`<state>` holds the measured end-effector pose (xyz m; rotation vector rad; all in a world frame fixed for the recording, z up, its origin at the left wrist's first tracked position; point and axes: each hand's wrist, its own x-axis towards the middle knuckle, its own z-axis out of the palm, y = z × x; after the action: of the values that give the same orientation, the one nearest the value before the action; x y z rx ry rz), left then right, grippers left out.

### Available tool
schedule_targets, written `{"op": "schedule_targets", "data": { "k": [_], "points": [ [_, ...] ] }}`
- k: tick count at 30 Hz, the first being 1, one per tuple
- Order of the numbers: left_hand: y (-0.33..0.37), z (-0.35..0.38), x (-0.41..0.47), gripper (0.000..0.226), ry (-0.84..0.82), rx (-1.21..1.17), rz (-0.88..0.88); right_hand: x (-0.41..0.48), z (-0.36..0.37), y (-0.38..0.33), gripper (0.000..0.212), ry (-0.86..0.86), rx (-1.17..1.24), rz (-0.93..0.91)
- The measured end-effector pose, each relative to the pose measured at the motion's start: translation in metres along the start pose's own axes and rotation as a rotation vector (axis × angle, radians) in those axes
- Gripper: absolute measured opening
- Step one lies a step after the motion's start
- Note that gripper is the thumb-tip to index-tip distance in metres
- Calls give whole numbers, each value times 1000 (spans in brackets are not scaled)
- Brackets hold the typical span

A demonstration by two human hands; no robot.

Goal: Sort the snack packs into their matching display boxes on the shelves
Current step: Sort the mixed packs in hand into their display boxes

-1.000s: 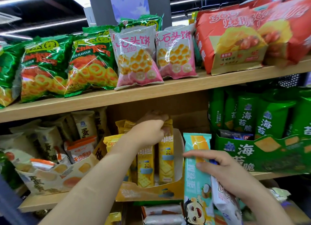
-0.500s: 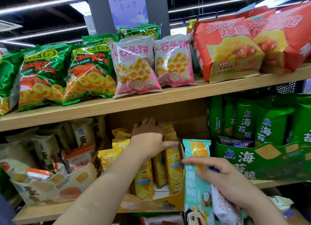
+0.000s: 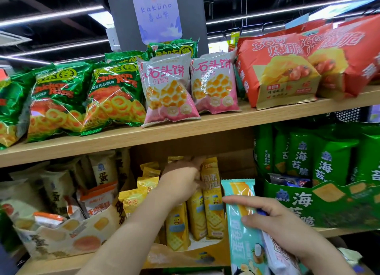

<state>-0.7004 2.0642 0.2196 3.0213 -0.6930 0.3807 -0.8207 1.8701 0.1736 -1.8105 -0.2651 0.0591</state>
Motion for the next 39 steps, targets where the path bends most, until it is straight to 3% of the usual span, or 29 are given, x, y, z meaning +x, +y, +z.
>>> {"op": "schedule_targets", "data": {
  "k": [3,6,10,12,14,16,20,24,29,35,39],
  "points": [
    [-4,-7,-9,48,-28,-78,-51,-2,5,-5,57,-67,14,29],
    [6,-8,-21,33,20,50,-73,0,11,-11,56,-67,-151,19],
    [11,-5,-30,55,90,179,-40,0,12,-18,53,-53,-225,28],
    [10,-7,-41,70,210,200,62,-2,12,-17,54,-46,-197,36],
    [4,-15,-61,63,320,213,187,-4,13,-14,55,-41,-142,31],
    [-17,-19,-80,52,396,192,177,-7,14,-11,56,-11,-105,-2],
    [-51,-24,-110,78,196,145,-68,-8,19,-8,55,56,-4,-36],
    [-67,-21,-116,91,197,-137,-66,-5,29,-7,56,106,33,-62],
    [-73,-25,-123,69,336,-286,47,-4,36,-10,52,177,89,-59],
    [-48,-79,-125,29,692,-248,252,-8,37,-15,50,210,148,-62],
    [-7,-91,-100,19,644,-333,283,-10,39,-18,46,204,222,-9]
  ]
}}
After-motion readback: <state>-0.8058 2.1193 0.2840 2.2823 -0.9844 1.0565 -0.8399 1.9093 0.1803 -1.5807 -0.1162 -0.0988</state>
